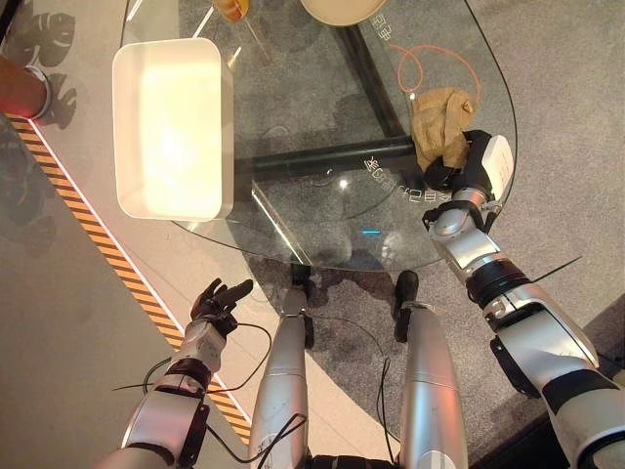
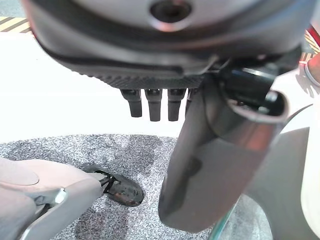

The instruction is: Wipe the table with a cloth and put it in the basket.

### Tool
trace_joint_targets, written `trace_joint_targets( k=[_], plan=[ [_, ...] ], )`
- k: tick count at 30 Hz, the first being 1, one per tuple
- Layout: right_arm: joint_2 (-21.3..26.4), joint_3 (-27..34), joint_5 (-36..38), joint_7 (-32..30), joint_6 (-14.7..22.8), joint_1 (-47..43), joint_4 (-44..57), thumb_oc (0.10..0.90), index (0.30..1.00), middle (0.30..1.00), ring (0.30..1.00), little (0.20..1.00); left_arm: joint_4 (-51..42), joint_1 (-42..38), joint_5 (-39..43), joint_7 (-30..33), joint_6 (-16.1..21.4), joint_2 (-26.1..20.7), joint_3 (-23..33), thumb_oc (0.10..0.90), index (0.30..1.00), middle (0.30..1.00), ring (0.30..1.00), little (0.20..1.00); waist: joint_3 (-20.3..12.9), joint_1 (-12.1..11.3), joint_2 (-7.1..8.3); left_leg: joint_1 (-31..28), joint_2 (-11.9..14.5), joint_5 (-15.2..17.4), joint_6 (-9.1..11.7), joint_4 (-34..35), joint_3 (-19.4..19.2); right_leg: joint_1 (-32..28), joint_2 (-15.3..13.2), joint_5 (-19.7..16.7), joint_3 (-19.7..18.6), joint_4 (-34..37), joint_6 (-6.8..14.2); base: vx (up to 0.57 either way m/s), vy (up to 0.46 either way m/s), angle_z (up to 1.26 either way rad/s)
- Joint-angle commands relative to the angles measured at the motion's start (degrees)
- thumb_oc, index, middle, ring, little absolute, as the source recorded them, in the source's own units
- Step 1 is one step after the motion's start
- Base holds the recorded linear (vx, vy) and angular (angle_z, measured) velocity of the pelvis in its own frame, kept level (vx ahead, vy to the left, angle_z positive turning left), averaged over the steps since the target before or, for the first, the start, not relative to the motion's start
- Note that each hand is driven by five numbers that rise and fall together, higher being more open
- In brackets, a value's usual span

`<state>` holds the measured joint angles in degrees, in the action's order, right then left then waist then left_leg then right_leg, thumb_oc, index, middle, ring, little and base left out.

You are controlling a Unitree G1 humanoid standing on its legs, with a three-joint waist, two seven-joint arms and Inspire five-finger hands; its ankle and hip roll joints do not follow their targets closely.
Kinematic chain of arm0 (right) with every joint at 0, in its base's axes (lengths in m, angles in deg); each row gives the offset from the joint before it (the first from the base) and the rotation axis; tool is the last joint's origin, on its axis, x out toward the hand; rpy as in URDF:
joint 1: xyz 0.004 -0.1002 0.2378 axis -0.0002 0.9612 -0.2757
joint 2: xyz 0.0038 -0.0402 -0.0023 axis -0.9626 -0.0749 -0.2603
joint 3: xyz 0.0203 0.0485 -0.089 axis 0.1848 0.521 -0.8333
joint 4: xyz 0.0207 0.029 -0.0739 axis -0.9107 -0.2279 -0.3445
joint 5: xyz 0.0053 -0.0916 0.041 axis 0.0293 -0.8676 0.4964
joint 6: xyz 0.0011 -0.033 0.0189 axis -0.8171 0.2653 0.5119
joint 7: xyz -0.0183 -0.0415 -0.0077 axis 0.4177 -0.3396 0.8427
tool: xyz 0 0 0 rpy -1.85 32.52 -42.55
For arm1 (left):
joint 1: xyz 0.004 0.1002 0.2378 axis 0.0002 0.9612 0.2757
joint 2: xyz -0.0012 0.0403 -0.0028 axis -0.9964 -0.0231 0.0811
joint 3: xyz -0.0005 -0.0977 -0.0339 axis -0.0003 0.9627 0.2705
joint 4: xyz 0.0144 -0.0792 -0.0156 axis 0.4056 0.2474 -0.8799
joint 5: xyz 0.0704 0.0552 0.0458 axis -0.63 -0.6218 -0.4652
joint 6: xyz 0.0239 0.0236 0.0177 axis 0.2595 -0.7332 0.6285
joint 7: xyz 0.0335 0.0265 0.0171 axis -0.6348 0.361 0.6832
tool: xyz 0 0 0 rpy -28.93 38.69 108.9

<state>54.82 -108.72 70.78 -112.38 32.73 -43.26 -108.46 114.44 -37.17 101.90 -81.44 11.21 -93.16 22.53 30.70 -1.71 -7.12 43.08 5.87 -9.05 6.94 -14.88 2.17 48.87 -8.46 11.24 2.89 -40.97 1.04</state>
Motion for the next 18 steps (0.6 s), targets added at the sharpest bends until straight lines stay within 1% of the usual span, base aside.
trace_joint_targets(
  k=[1, 5, 10, 12, 18],
  plan=[
    [-1.26, -2.19, -2.5, 2.09, 0.16, -2.23, 0.54, 0.1, 0.3, 0.3, 0.3, 0.2, 1.2, 0.36, -0.21, 1.28, 1.2, -1.48, -2.0, 0.8, 0.9, 0.9, 0.9, 0.9, -0.9, -1.42, -0.62, 1.23, -5.78, 7.92, -5.73, -7.88, -4.06, -1.49, 1.82, -5.75, 3.12, 9.65, -1.23, 0.0, 0.0, 0.0],
    [-0.95, -2.99, -4.15, 2.65, -0.41, -3.19, 1.6, 0.1, 0.3, 0.3, 0.3, 0.2, 0.79, 0.52, -0.34, 1.46, 0.94, -1.44, -2.06, 0.8, 0.9, 0.9, 0.9, 0.9, -0.9, -1.67, -0.6, 1.5, -5.89, 7.88, -5.77, -7.98, -3.81, -1.32, 1.8, -5.87, 3.2, 9.67, -1.17, 0.0, 0.0, 0.0],
    [-1.37, -4.95, -7.96, 4.58, -1.25, -5.01, 3.77, 0.1, 0.3, 0.3, 0.3, 0.2, 0.13, 0.99, -0.42, 1.75, 1.09, -1.01, -2.32, 0.8, 0.9, 0.9, 0.9, 0.9, -0.9, -2.2, -0.53, 1.84, -6.0, 7.73, -5.88, -7.86, -3.5, -1.05, 1.78, -6.09, 3.49, 9.81, -1.11, 0.0, 0.0, 0.0],
    [-2.06, -6.31, -10.47, 6.49, -1.77, -6.55, 4.34, 0.1, 0.3, 0.3, 0.3, 0.2, -0.1, 1.04, -0.48, 1.74, 0.94, -0.76, -2.49, 0.8, 0.9, 0.9, 0.9, 0.9, -0.9, -2.57, -0.72, 1.98, -6.19, 7.8, -5.91, -8.08, -3.31, -0.89, 1.68, -6.06, 3.6, 9.64, -1.16, 0.0, 0.0, 0.0],
    [-3.39, -9.24, -13.06, 10.94, -2.85, -8.1, 5.85, 0.1, 0.3, 0.3, 0.3, 0.2, -0.76, 1.19, -0.41, 1.56, 0.73, -0.34, -2.71, 0.8, 0.9, 0.9, 0.9, 0.9, -0.9, -3.21, -1.04, 1.84, -6.45, 7.53, -5.95, -7.87, -3.18, -1.04, 1.46, -5.98, 3.83, 9.64, -1.36, 0.0, 0.011, 0.0]
  ],
)
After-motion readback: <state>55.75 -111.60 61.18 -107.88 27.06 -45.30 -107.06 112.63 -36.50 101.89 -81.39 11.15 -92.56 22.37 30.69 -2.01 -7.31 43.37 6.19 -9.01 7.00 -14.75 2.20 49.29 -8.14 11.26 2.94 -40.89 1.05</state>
